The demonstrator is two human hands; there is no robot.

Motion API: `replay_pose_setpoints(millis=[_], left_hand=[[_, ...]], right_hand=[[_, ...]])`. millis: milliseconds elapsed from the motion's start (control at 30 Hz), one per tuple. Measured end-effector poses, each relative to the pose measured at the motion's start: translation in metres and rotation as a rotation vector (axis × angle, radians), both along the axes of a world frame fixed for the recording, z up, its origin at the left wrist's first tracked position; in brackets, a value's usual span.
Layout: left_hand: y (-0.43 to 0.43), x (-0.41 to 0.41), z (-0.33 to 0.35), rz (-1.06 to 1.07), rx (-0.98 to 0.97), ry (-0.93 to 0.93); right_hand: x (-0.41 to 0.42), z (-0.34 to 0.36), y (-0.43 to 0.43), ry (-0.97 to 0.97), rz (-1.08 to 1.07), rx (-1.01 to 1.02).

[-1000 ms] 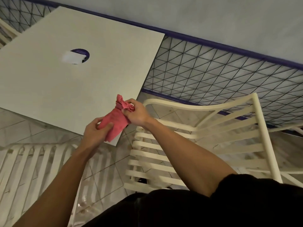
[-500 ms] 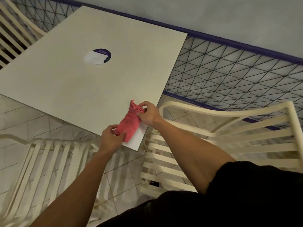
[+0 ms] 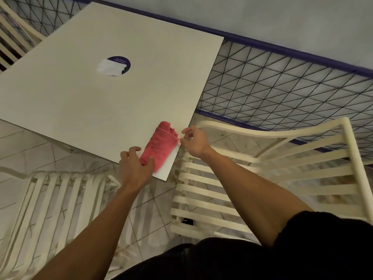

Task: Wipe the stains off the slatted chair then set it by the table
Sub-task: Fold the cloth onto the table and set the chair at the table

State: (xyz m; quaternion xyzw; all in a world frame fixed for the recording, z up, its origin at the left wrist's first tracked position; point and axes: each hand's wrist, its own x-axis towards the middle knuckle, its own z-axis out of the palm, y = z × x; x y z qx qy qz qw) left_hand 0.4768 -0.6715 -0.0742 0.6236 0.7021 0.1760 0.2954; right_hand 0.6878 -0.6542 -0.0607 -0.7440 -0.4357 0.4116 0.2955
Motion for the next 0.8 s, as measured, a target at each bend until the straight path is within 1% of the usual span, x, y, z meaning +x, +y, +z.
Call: replay_pose_setpoints(millis=[100, 200, 300, 367, 500, 633, 733, 800], left_hand=[[-0.005, 0.016, 0.013, -0.032, 0.035, -0.067], [-0.014, 0.037, 0.027, -0.121, 0.065, -0.154], [-0.031, 0.054, 0.036, -0.228, 0.154, -0.177], [-0.046, 0.064, 0.04, -0.296, 0.175, -0.167], [-0.075, 0.083, 0.045, -0.434, 0.158, -0.057], [-0.12, 0.104, 0.046, -0.596, 0.135, 0.148], [-0.154, 0.117, 0.042, -0.673, 0.099, 0.211], [-0.175, 0.123, 0.037, -0.717, 0.096, 0.243]], right_hand=[[0.012, 0.007, -0.02, 0.033, -0.022, 0.027], [0.025, 0.015, -0.045, 0.023, -0.027, 0.063], [0.038, 0.025, -0.081, -0.01, -0.04, 0.057], [0.049, 0.028, -0.11, -0.032, -0.022, 0.057], [0.074, 0.029, -0.168, -0.136, 0.058, 0.001], [0.101, 0.015, -0.224, -0.313, 0.136, -0.094], [0.115, 0.009, -0.261, -0.43, 0.203, -0.141], [0.122, 0.006, -0.282, -0.459, 0.229, -0.151]])
